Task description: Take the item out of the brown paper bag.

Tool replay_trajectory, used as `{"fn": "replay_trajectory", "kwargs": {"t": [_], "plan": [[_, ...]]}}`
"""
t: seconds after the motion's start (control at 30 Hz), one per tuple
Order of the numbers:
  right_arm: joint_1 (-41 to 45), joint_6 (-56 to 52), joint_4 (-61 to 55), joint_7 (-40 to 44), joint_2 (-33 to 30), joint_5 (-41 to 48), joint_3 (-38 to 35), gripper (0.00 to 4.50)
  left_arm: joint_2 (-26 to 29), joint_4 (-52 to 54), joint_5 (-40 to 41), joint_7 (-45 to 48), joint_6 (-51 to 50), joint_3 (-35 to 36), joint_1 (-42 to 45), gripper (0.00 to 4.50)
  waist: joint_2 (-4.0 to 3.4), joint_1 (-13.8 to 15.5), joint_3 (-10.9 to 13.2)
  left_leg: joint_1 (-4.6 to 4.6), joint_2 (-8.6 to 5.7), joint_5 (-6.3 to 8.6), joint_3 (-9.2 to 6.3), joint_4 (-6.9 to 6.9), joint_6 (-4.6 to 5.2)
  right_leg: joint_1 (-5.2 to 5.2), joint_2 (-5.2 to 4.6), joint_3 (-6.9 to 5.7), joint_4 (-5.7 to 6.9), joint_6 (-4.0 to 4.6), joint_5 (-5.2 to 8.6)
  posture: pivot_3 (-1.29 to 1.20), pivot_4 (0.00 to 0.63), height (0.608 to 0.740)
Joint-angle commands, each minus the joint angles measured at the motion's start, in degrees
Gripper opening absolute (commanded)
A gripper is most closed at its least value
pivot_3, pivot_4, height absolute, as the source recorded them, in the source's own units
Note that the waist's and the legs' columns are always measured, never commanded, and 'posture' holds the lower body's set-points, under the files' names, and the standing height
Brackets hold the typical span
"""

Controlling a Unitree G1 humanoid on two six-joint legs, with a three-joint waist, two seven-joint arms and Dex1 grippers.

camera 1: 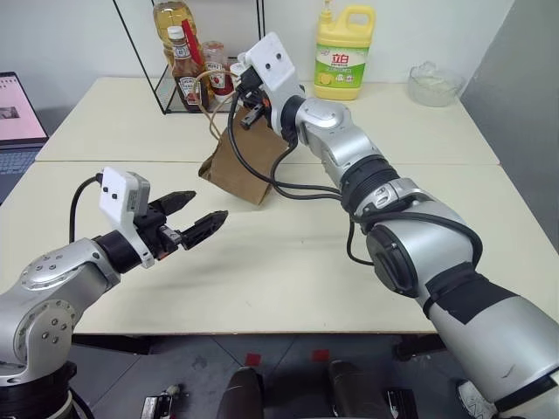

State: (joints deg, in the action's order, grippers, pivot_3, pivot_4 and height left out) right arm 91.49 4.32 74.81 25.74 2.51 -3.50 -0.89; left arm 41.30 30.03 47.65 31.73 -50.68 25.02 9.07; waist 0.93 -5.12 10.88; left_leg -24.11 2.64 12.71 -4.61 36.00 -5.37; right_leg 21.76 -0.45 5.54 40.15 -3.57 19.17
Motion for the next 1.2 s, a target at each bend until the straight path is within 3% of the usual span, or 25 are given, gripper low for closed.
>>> {"fn": "replay_trajectory", "kwargs": {"t": [0.03, 0.73, 1.2], "plan": [[0.7, 1.8, -1.3, -1.8, -0.3, -1.3, 0.8, 0.05, 0.1, 2.4, 1.1, -0.5, 1.2, 0.4, 0.1, 4.50, 0.00, 0.0, 0.0, 0.00, 0.00, 0.00, 0.00, 0.00, 0.00, 0.00, 0.00, 0.00, 0.00, 0.00, 0.00, 0.00, 0.150, 0.740], [-8.0, 3.8, -9.1, 7.8, -5.9, -6.2, 7.9, 0.05, 0.9, -1.9, -0.7, 1.1, 3.8, -2.8, 2.8, 4.50, 0.02, 0.0, 0.0, 0.02, 0.03, -0.01, 0.00, 0.00, -0.01, 0.01, 0.03, 0.00, 0.05, 0.00, 0.00, 0.00, 0.150, 0.740], [-17.7, -9.4, -32.7, 22.1, -11.6, -7.2, 15.7, 0.05, 0.7, -0.9, -0.9, 0.9, 3.9, -2.3, 1.6, 4.50, 0.03, 0.0, 0.0, 0.04, 0.03, 0.00, 0.00, 0.02, 0.00, -0.01, 0.03, 0.01, 0.07, 0.00, 0.00, 0.00, 0.150, 0.740]]}}
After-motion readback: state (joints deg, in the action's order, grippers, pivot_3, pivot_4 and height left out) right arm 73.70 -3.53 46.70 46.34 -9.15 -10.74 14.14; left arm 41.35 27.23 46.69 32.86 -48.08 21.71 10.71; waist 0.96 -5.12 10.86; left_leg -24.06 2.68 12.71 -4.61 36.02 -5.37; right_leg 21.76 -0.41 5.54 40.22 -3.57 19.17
